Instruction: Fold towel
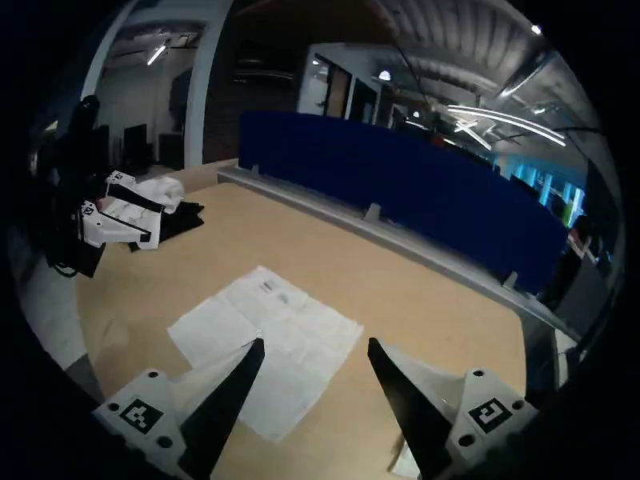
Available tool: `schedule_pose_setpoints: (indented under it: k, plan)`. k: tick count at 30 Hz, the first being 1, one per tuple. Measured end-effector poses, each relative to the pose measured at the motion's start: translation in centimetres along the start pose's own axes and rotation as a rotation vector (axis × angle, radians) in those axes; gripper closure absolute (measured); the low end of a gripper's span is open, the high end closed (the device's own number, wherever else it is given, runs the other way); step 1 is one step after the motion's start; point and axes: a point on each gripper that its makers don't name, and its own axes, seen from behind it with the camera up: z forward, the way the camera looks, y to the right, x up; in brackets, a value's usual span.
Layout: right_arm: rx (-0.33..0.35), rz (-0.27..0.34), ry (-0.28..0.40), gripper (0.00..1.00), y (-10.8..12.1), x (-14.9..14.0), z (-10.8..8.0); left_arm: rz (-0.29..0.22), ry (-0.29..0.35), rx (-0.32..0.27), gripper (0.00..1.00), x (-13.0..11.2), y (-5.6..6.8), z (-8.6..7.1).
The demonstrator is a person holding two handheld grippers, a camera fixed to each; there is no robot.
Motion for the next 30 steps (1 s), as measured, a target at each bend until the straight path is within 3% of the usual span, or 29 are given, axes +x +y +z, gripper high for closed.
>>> schedule_pose_setpoints:
  k: [20, 30]
  plan:
    - [0.043, 0.019, -0.164, 0.0, -3.1, -11.5, 2.6, 0.017, -0.206, -0.103, 0.06, -12.6, 4.3, 4.6]
    - [0.078, 0.037, -0.235, 0.0, -4.8, -15.9, 2.5, 0.003, -0.29, -0.134, 0.06, -16.7, 5.3, 6.1]
